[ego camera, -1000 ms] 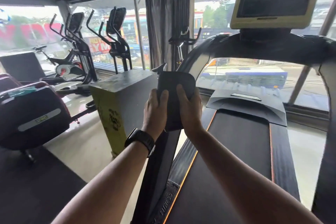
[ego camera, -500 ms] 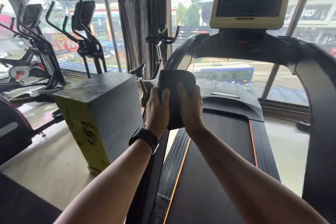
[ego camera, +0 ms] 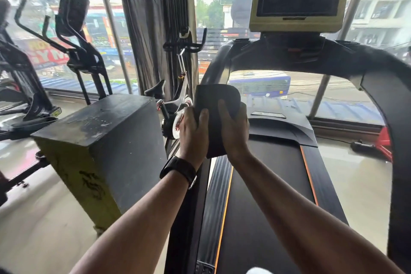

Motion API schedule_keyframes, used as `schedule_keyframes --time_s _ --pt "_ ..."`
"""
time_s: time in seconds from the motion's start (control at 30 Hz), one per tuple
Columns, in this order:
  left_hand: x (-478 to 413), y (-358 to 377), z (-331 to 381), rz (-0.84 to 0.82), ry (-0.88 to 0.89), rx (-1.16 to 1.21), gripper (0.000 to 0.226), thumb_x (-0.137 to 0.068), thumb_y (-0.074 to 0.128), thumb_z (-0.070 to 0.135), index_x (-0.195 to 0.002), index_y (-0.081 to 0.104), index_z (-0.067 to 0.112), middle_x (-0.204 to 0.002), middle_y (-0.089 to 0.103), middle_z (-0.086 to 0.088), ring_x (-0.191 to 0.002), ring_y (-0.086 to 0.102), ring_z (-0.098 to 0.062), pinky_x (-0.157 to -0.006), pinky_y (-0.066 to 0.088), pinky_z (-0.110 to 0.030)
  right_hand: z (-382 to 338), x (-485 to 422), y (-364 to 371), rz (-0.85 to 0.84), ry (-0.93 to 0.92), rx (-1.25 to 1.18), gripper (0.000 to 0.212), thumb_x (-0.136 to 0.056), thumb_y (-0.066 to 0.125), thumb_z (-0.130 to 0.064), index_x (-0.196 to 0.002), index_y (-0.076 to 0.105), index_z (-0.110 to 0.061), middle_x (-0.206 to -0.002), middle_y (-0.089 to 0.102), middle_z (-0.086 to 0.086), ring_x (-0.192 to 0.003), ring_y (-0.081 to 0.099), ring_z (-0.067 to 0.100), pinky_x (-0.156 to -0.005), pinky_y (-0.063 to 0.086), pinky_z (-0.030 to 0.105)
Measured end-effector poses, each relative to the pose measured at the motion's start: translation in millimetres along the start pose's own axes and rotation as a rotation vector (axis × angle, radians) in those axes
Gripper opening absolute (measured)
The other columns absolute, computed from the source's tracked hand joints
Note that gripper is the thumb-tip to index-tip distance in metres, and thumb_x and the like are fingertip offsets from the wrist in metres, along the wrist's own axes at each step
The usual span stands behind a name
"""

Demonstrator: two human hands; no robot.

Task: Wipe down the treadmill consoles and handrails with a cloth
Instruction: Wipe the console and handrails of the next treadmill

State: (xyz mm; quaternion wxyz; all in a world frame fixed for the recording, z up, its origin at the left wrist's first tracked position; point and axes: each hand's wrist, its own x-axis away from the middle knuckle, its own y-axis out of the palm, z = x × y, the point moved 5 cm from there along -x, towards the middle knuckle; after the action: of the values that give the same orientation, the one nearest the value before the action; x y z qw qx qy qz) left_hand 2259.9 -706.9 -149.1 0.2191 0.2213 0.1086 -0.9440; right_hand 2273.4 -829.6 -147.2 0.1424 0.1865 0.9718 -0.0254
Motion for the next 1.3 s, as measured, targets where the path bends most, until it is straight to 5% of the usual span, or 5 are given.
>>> schedule_keyframes --time_s 0.13,0.4,0.9,1.17,1.3 --pt "-26.7 17.9 -20.0 -0.002 -0.013 -0.013 0.015 -0.101 0.051 0.025 -0.091 0.05 0.015 -0.085 0.058 0.004 -0.076 0.051 -0.001 -0.069 0.041 -0.027 17.0 -36.6 14.9 0.002 -0.026 0.05 0.057 -0.086 0.054 -0.062 -0.128 0.056 -0.023 -0.118 0.066 -0.003 -0.11 0.061 0.022 -0.094 0.05 0.053" --pt "-101.4 64.6 -67.8 0.206 -0.007 -0.127 0.021 -0.093 0.046 0.029 -0.096 0.053 0.009 -0.092 0.056 -0.001 -0.088 0.049 -0.022 -0.076 0.036 -0.033 49.0 -140.7 64.6 -0.098 -0.167 0.114 0.041 -0.098 0.062 -0.044 -0.132 0.052 -0.022 -0.121 0.063 -0.003 -0.108 0.06 0.017 -0.092 0.051 0.043" --pt "-152.3 78.8 -95.8 0.122 -0.628 -0.445 0.038 -0.098 0.052 0.025 -0.131 0.05 0.005 -0.131 0.054 -0.014 -0.128 0.045 -0.031 -0.108 0.034 -0.041 34.8 -233.5 140.7 -0.64 -0.335 0.511 0.049 -0.092 0.071 -0.034 -0.132 0.049 -0.016 -0.127 0.066 0.005 -0.112 0.059 0.035 -0.092 0.046 0.049" --pt "-125.5 81.2 -161.2 -0.064 -0.762 -0.475 0.072 -0.085 0.067 0.054 -0.142 0.043 0.018 -0.137 0.054 -0.005 -0.128 0.048 -0.025 -0.108 0.039 -0.041 78.8 -225.8 180.5 -0.825 -0.794 0.862 0.039 -0.092 0.071 -0.023 -0.127 0.058 -0.028 -0.151 0.037 0.011 -0.122 0.048 0.036 -0.087 0.051 0.054" --pt "-110.6 82.6 -177.6 -0.008 -0.761 -0.398 0.09 -0.077 0.068 0.065 -0.145 0.043 0.012 -0.143 0.052 -0.008 -0.133 0.045 -0.022 -0.114 0.033 -0.038 98.7 -200.0 183.1 -1.016 -1.009 0.996 0.043 -0.097 0.053 -0.048 -0.132 0.063 -0.027 -0.166 0.028 0.006 -0.146 0.031 0.041 -0.101 0.037 0.057"
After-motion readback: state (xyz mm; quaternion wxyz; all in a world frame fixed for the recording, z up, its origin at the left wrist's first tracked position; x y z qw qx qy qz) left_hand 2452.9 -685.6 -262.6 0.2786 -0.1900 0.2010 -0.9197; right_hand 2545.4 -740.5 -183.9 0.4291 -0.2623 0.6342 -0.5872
